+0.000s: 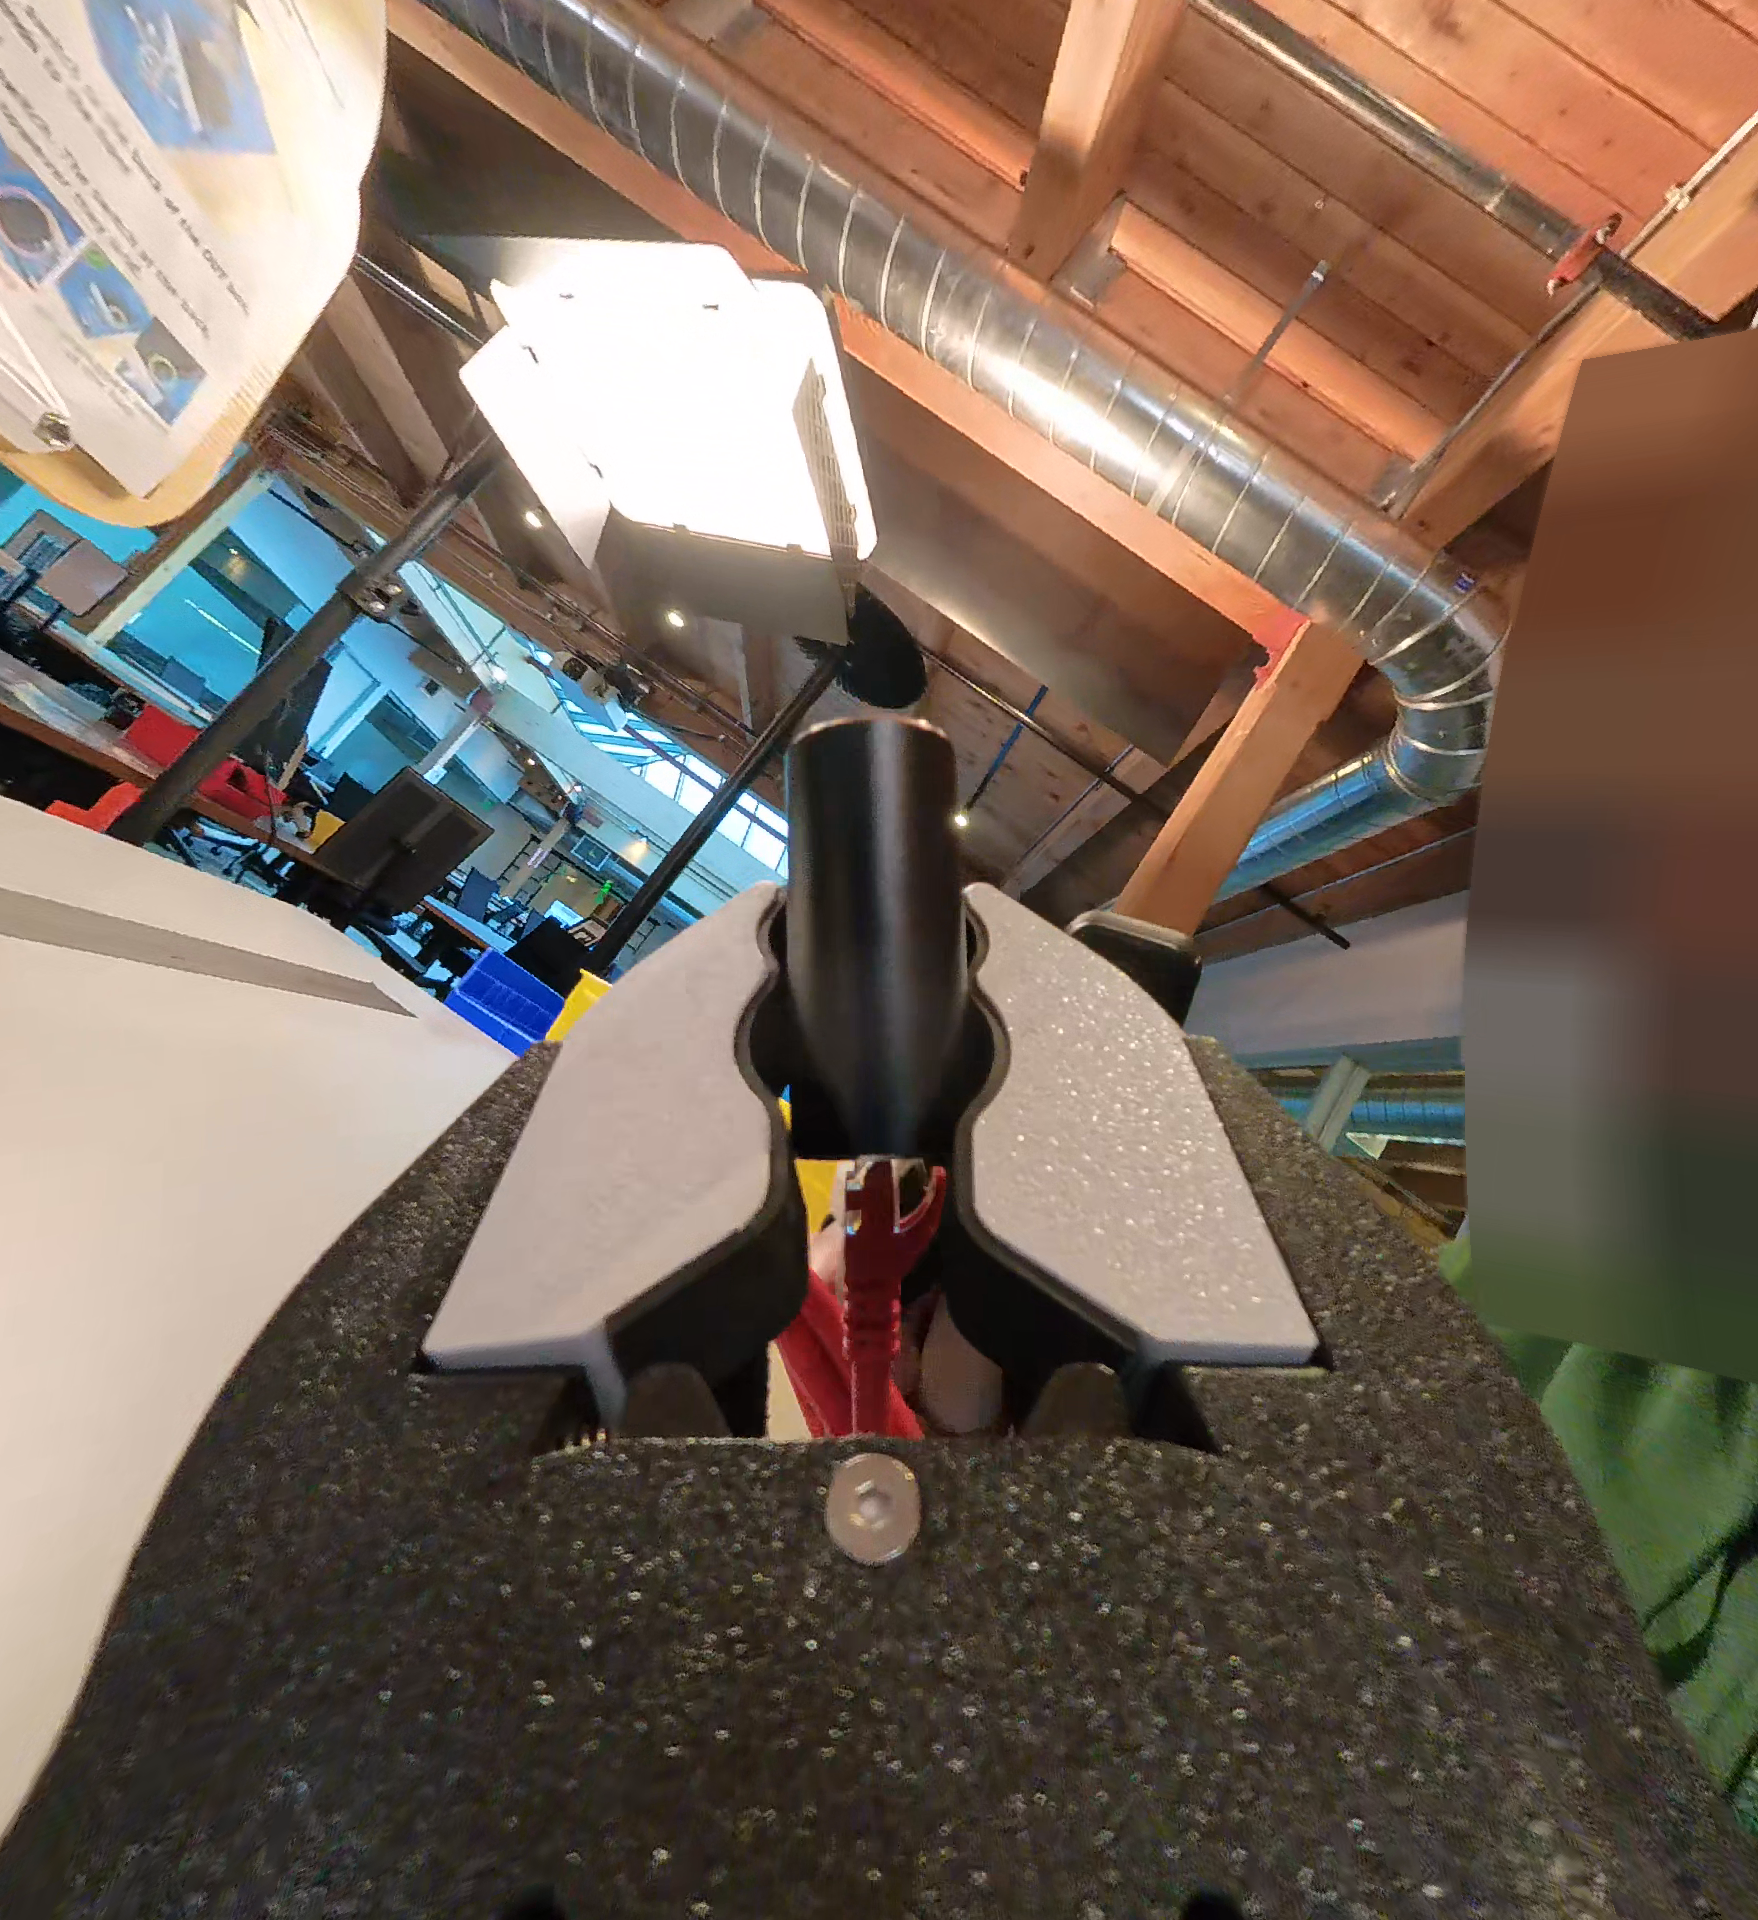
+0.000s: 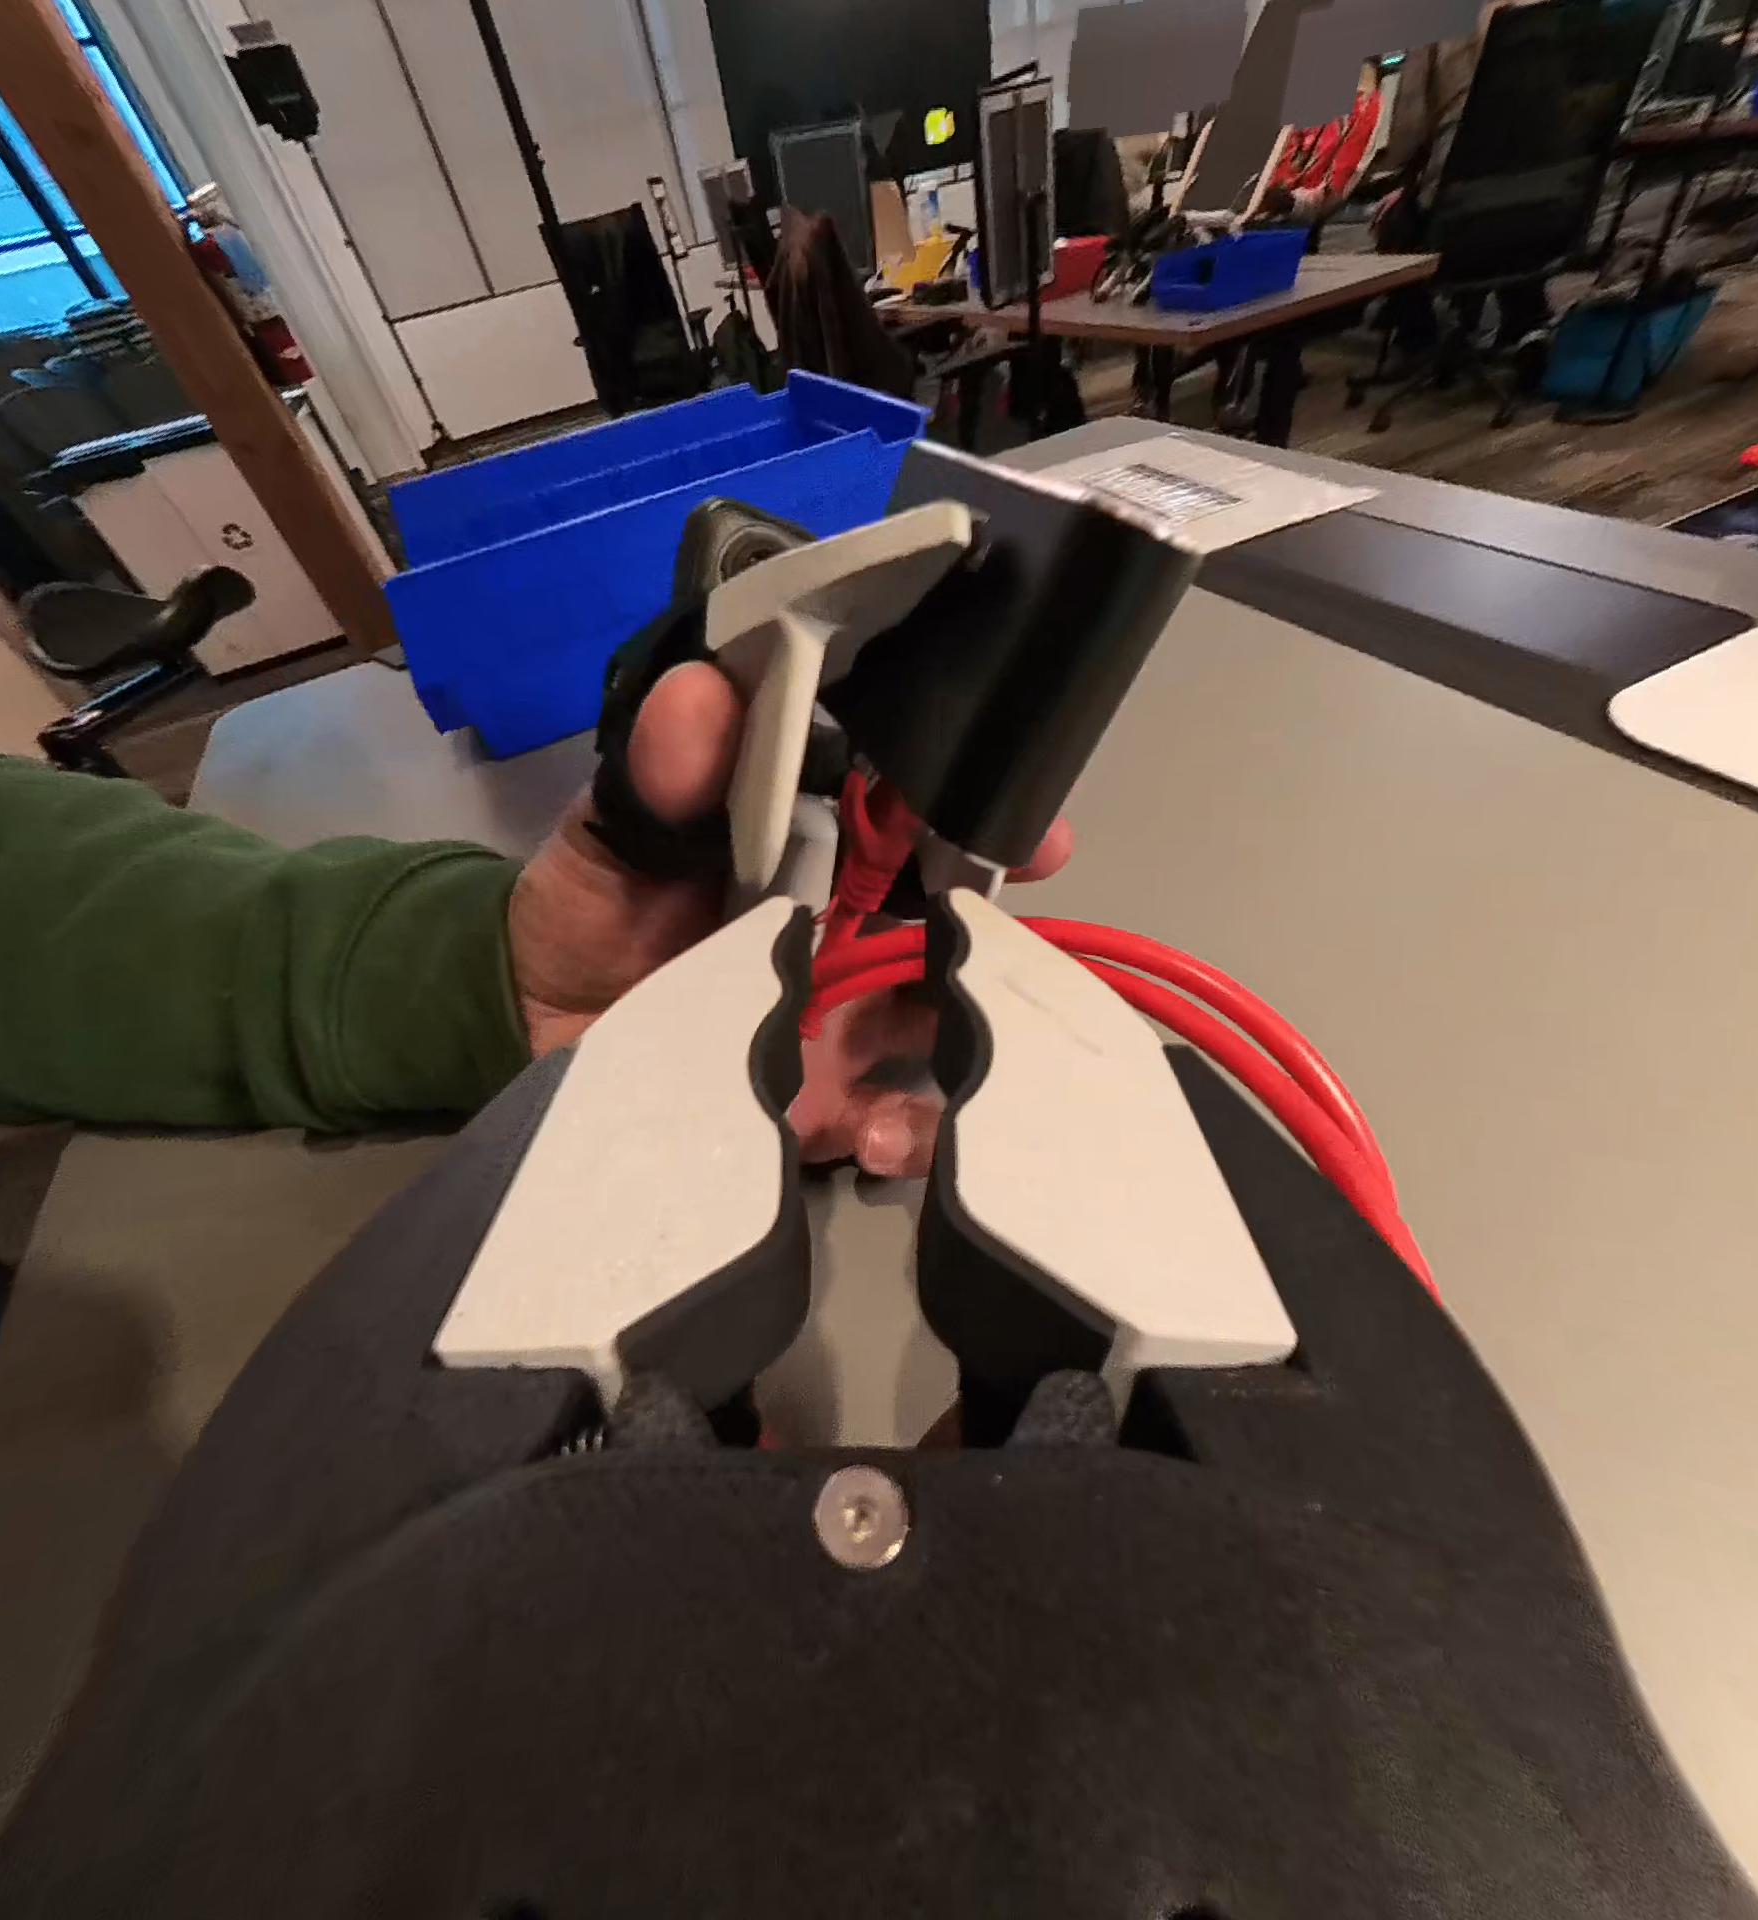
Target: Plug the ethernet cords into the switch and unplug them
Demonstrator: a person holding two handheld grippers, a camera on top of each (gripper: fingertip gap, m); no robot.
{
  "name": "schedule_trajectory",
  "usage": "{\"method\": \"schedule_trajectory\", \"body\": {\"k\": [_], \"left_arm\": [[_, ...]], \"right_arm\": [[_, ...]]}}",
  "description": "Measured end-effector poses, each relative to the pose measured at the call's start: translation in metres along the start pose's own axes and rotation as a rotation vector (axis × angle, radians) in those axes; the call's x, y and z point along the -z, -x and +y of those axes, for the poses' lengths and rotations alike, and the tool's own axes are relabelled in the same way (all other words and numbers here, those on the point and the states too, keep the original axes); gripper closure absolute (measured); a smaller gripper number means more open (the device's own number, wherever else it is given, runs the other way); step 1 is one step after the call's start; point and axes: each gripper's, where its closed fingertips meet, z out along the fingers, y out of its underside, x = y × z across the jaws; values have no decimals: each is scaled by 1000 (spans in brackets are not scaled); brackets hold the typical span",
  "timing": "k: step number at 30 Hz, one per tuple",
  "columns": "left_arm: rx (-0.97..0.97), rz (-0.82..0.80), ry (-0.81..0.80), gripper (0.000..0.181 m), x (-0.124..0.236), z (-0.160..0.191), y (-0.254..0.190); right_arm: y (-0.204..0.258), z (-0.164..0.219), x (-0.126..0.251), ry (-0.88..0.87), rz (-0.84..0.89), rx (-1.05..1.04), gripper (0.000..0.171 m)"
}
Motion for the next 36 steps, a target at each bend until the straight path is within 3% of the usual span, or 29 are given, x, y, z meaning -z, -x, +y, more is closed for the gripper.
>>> {"method": "schedule_trajectory", "body": {"k": [7, 14, 20, 28, 36], "left_arm": [[-94, 33, 26, 153, -7, 10, -12], [-191, 9, 56, 154, -11, 16, -15], [-230, 6, 54, 154, -14, 16, -20], [-267, 3, 122, 153, -14, 24, -21], [-306, -8, 199, 153, -15, 30, -19]], "right_arm": [[-7, 3, 2, 65, 50, -29, 147], [-5, 7, 12, 184, 73, 47, 156], [-2, 1, 8, 68, 19, 0, 157], [-4, -4, 8, -96, -116, -159, 144], [-4, -4, 10, -121, -155, -215, 141]]}}
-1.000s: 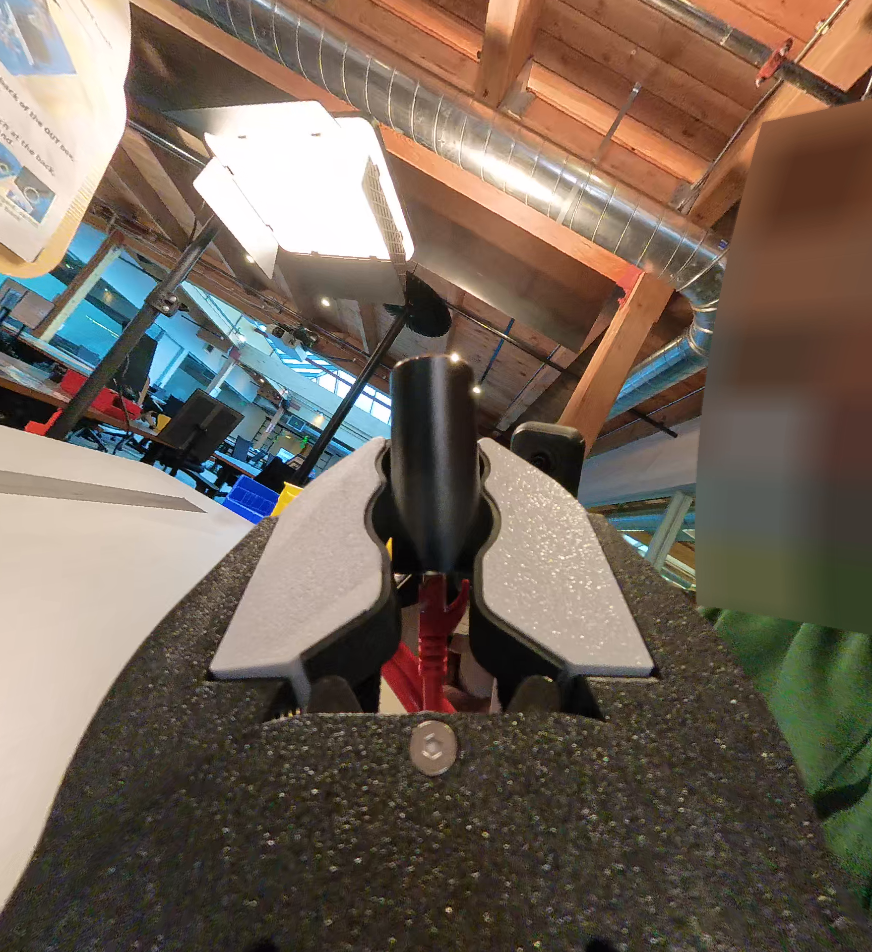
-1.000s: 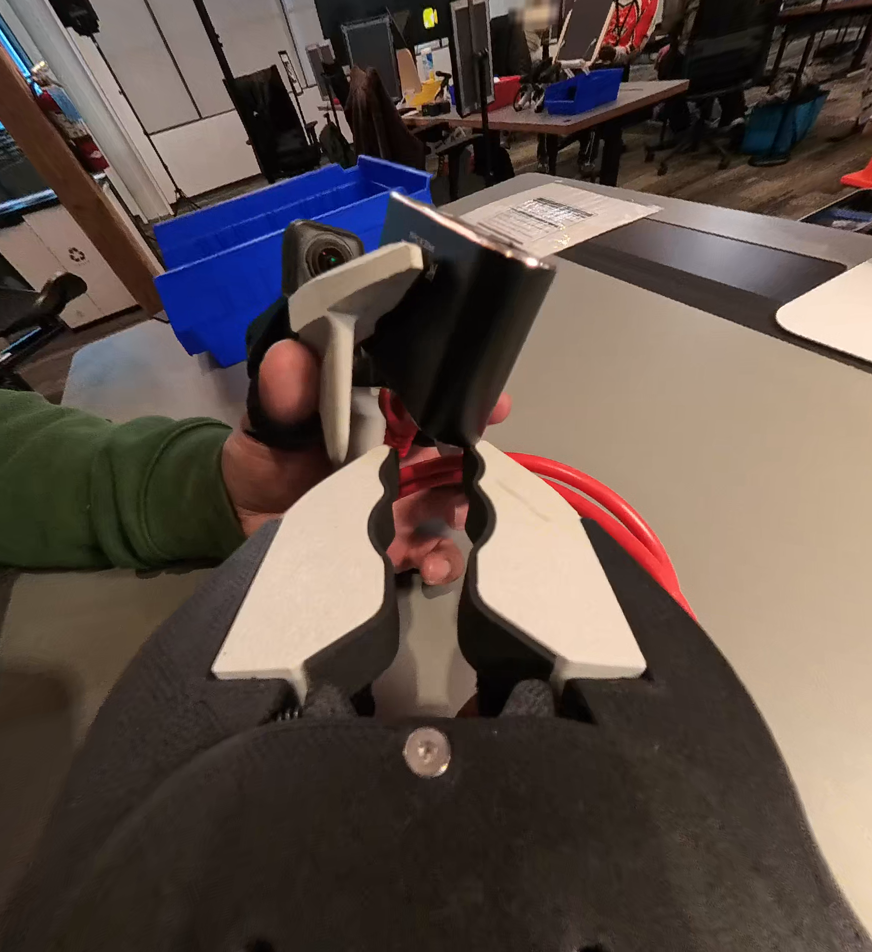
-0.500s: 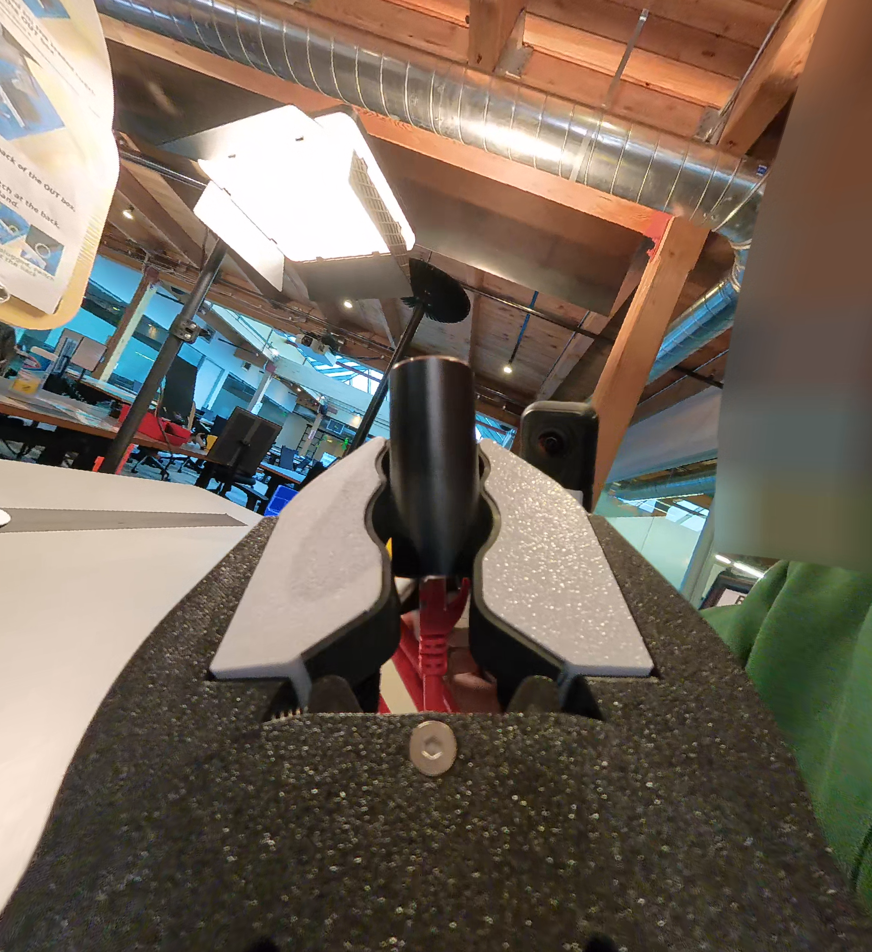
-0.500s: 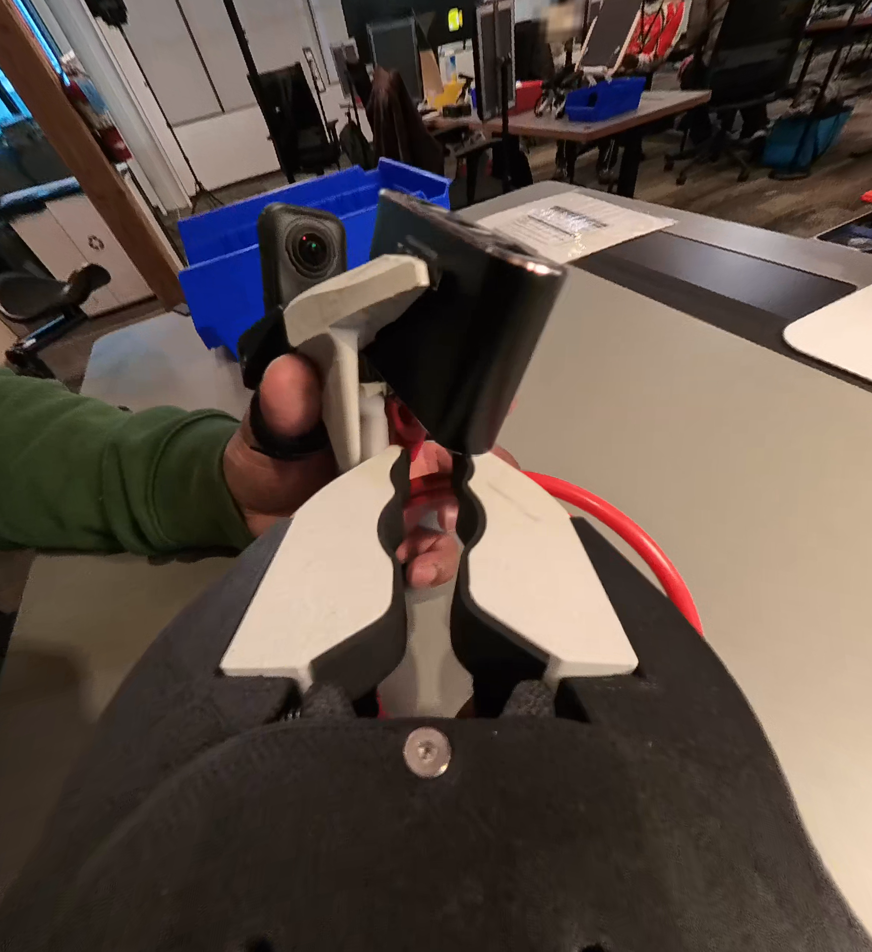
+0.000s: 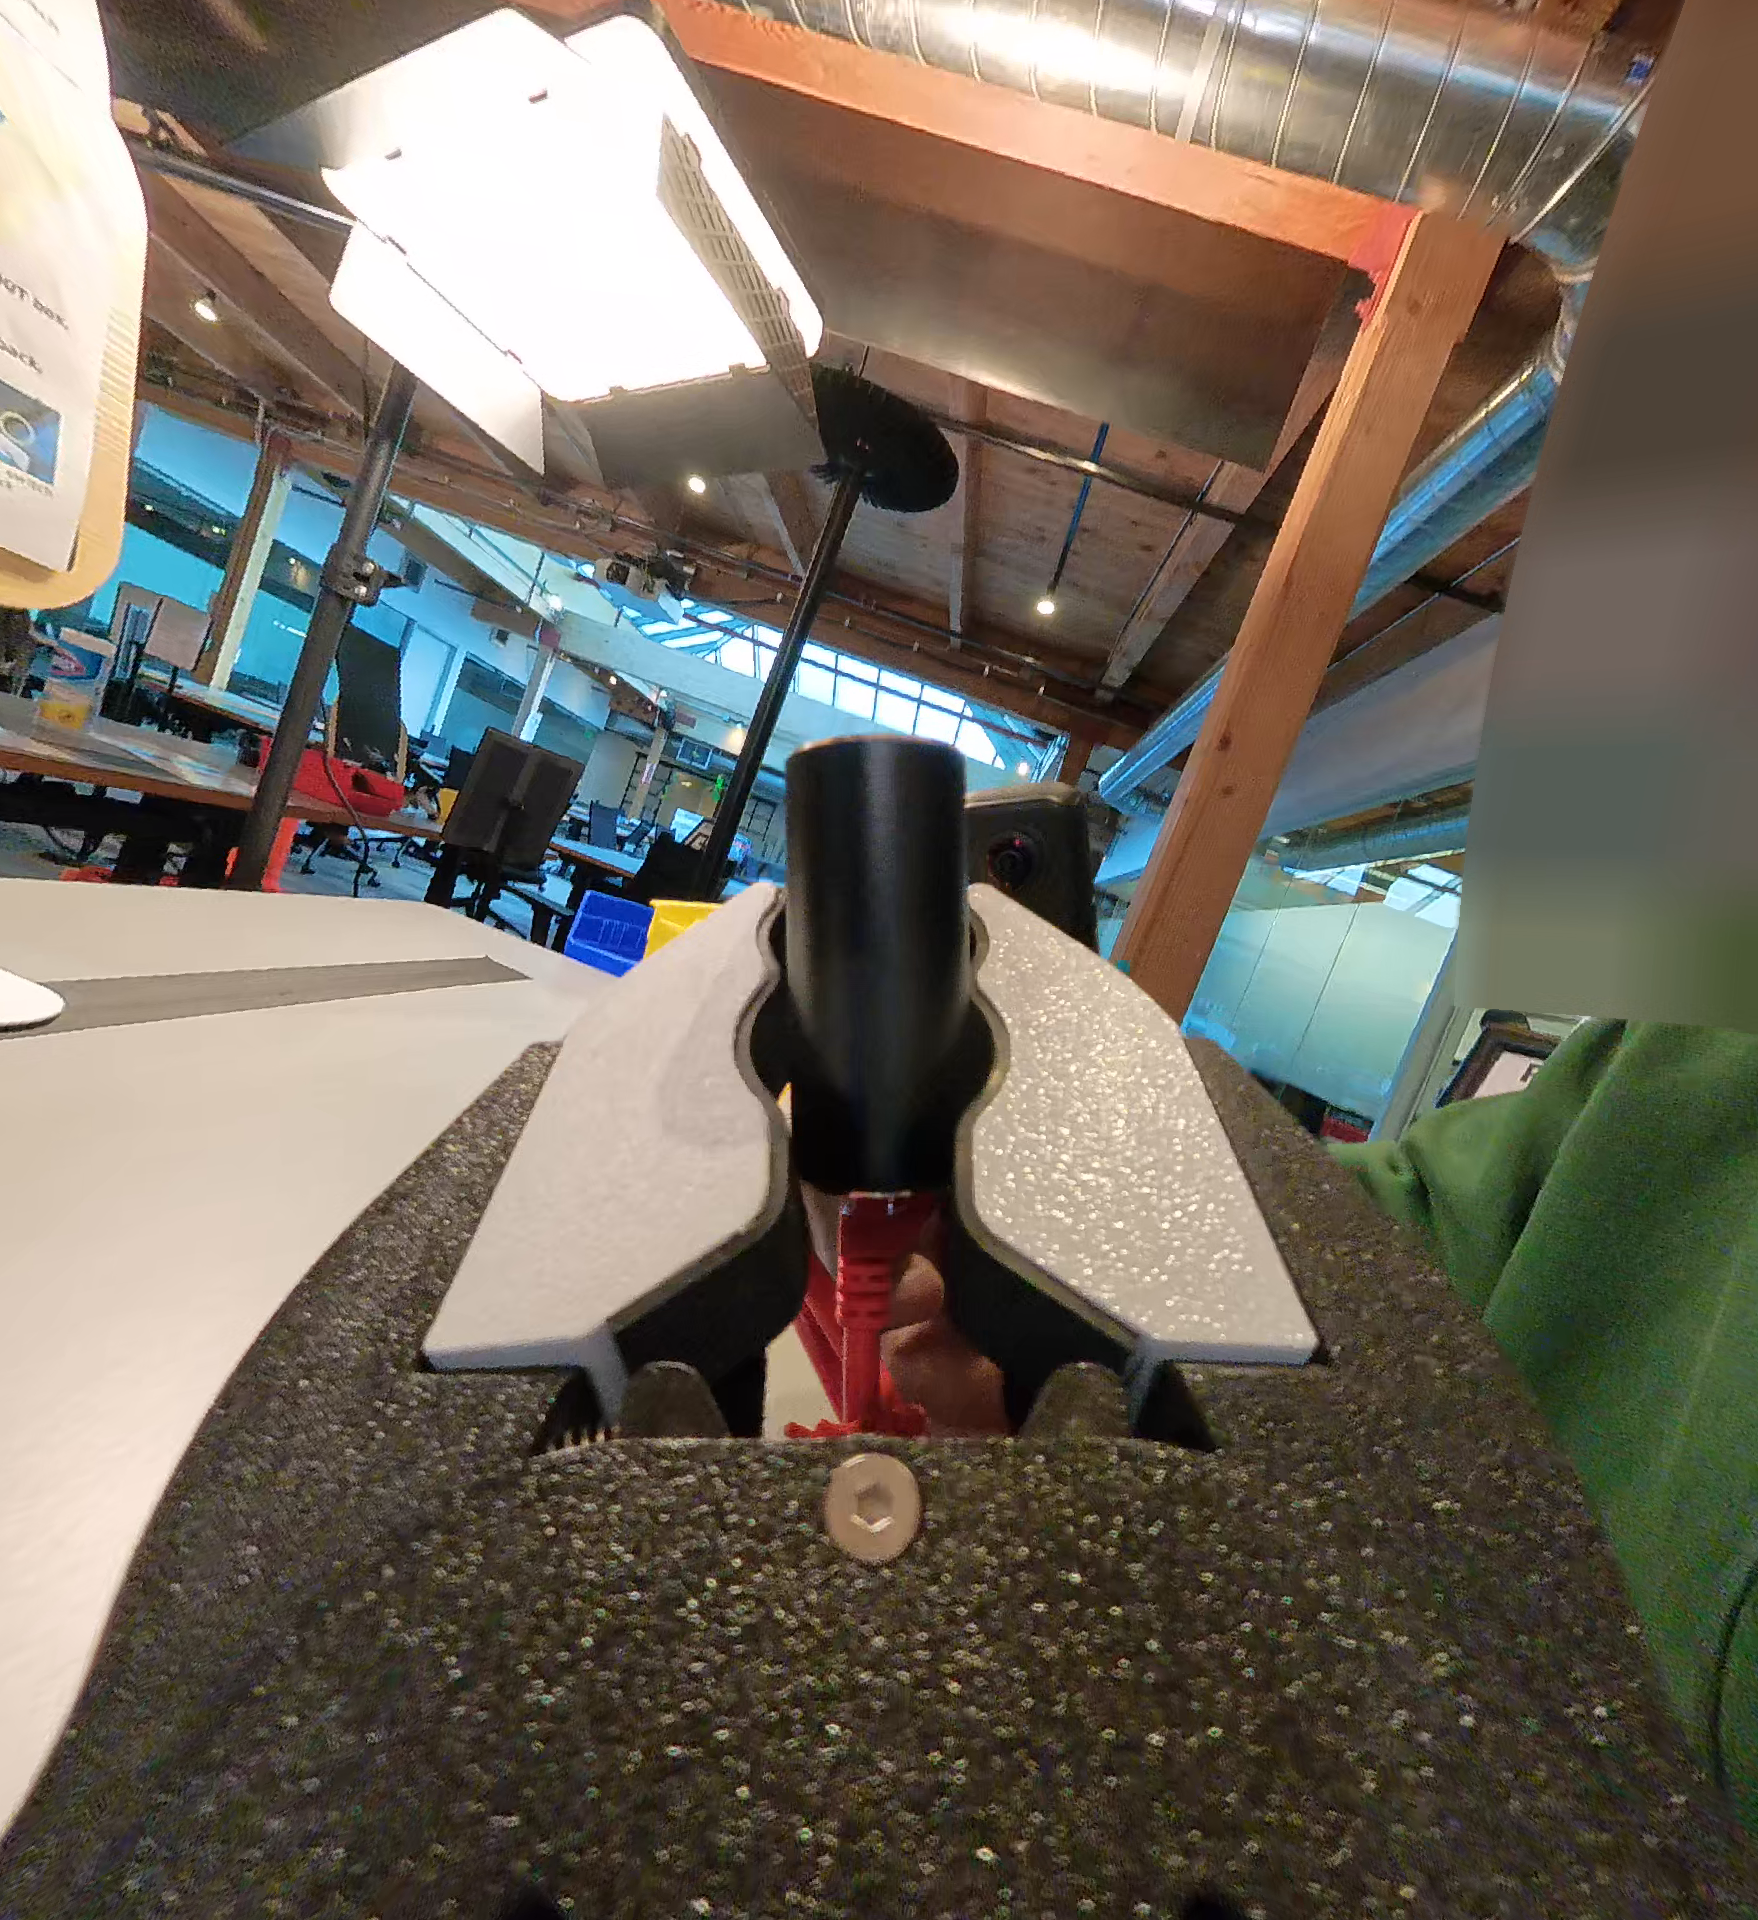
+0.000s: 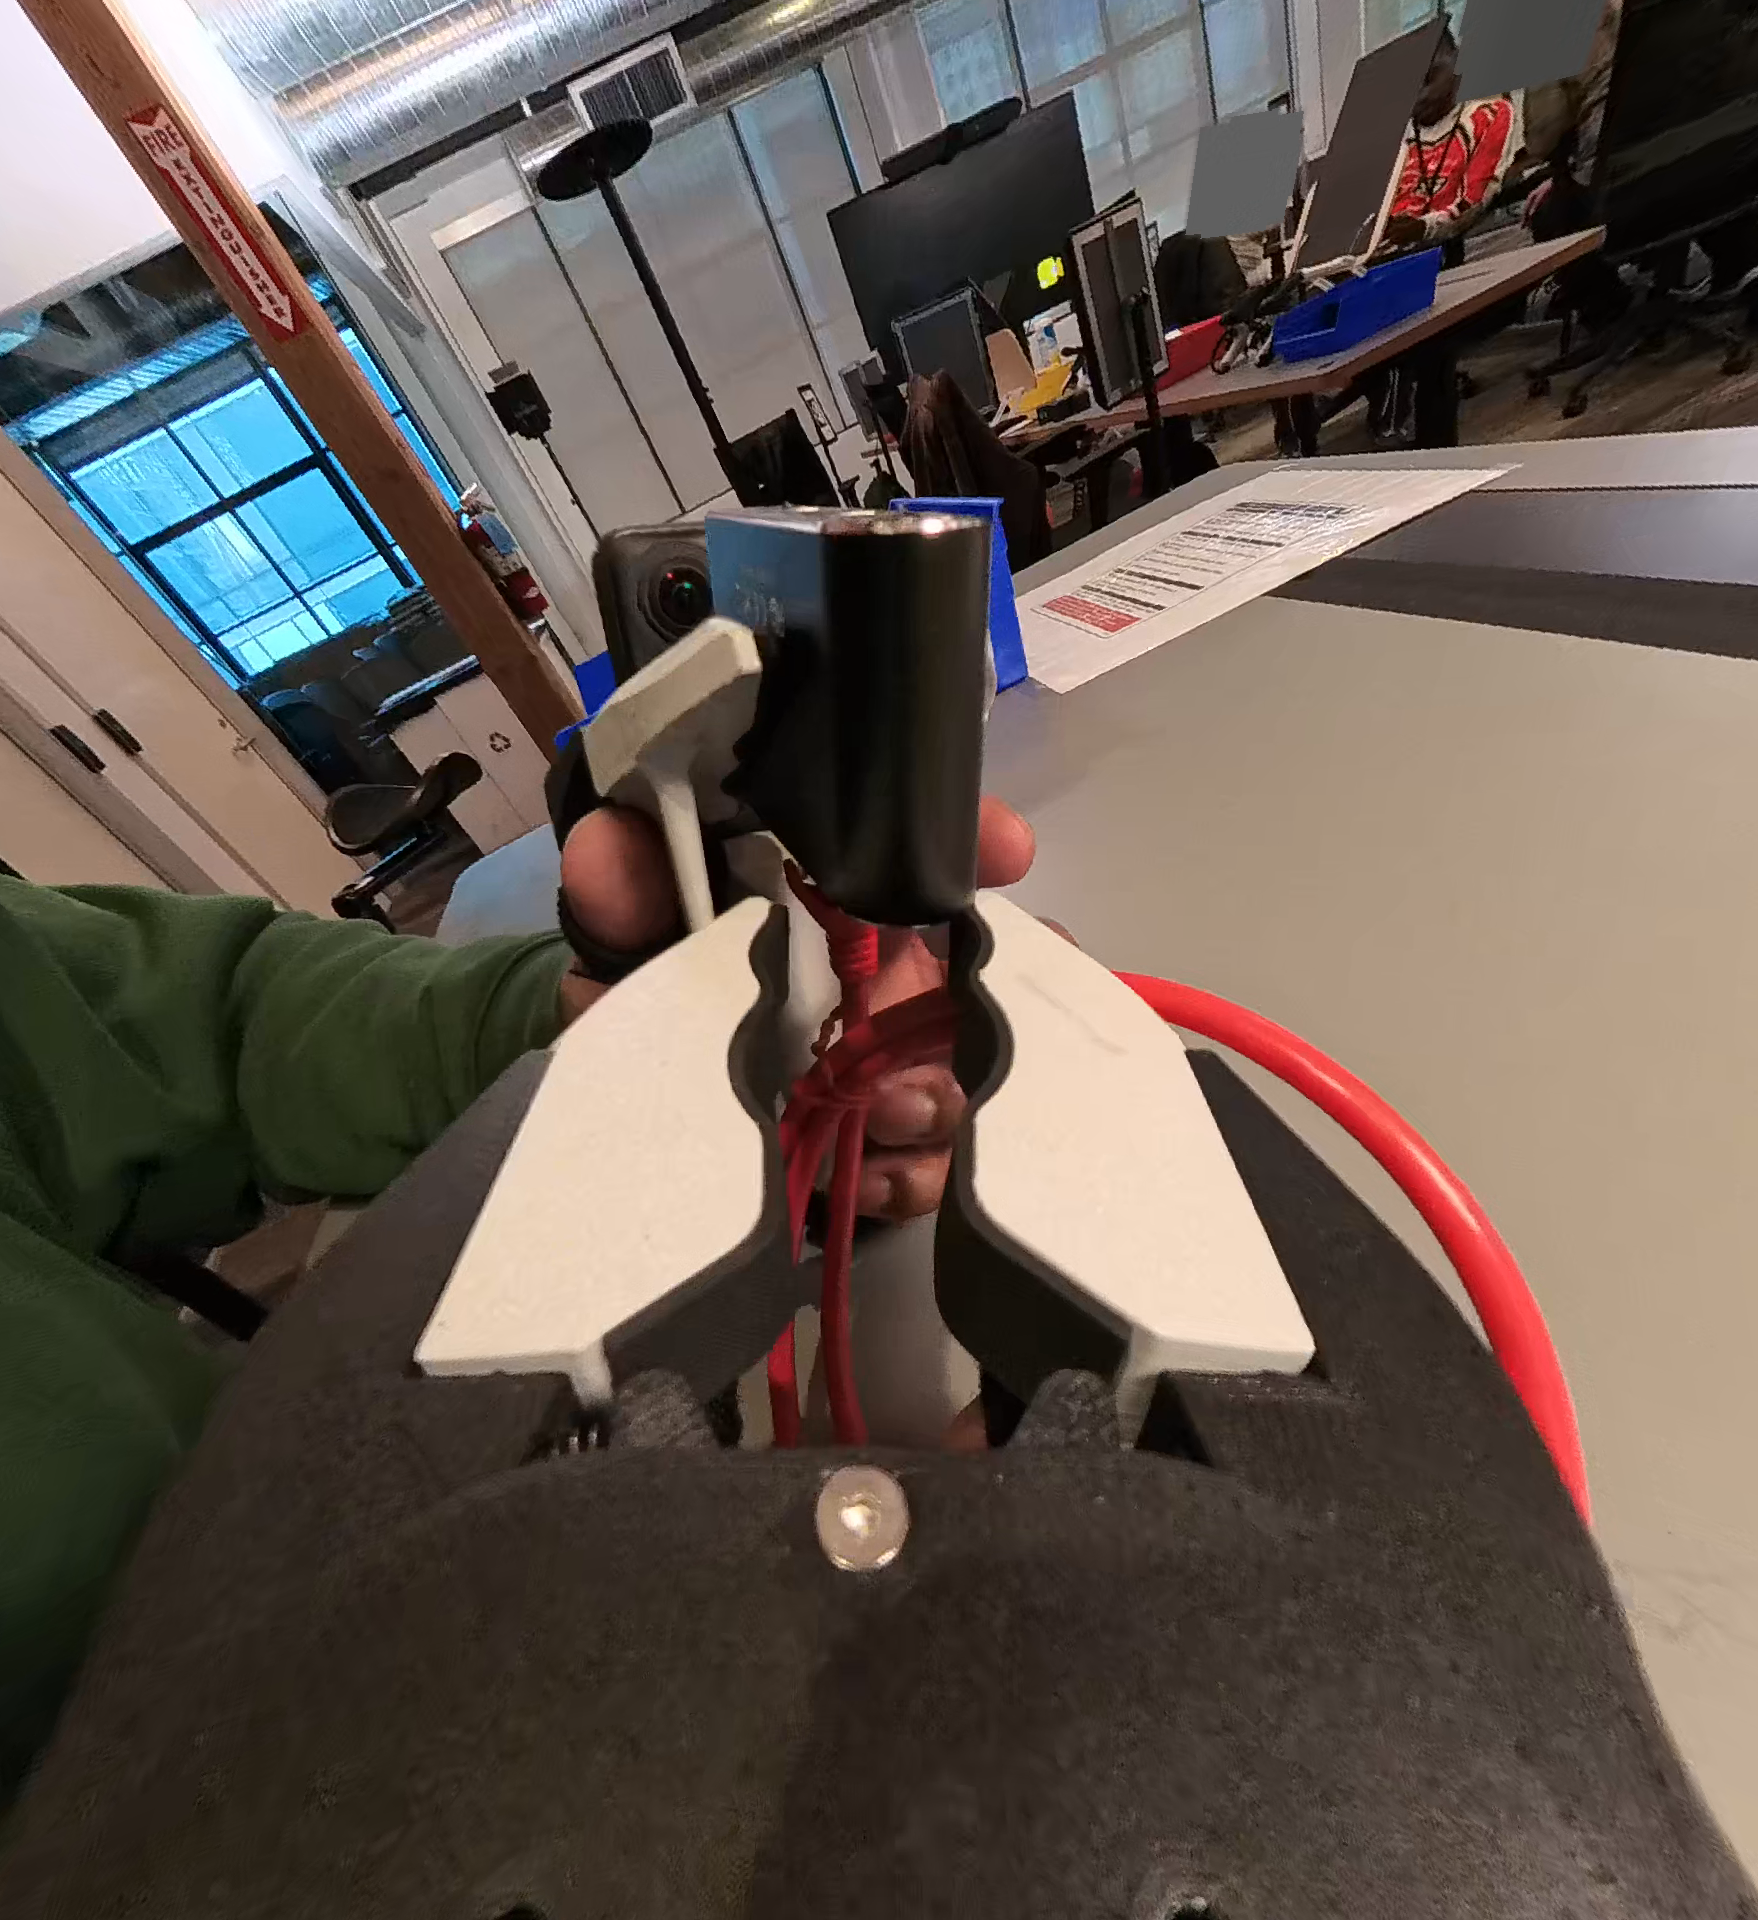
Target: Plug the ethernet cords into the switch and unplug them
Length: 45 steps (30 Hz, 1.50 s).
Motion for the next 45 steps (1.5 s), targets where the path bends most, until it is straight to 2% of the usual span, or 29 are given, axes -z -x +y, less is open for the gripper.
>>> {"method": "schedule_trajectory", "body": {"k": [8, 12, 19, 21, 30, 33, 39, 45], "left_arm": [[-133, -35, 213, 153, -1, 20, 3], [-181, -35, 270, 153, 0, 23, 3], [-156, -17, 311, 153, 2, 26, 2], [-119, -7, 283, 153, 3, 22, 2], [-170, 0, 356, 153, 8, 29, 5], [-189, 24, 337, 153, 7, 29, 1], [-169, 51, 352, 153, 8, 30, -3], [-241, 47, 364, 133, 12, 16, -1]], "right_arm": [[-10, -6, 6, -43, 23, -19, 142], [-9, -8, 8, -62, 14, 4, 143], [-9, -15, 12, -140, 19, 44, 139], [-10, -22, 17, -188, 23, 40, 144], [-13, -12, 14, -109, -43, 12, 145], [-9, -5, 11, -62, -79, -3, 141], [-5, -6, 13, -73, -107, 23, 145], [-7, -6, 16, -28, -108, 45, 146]]}}
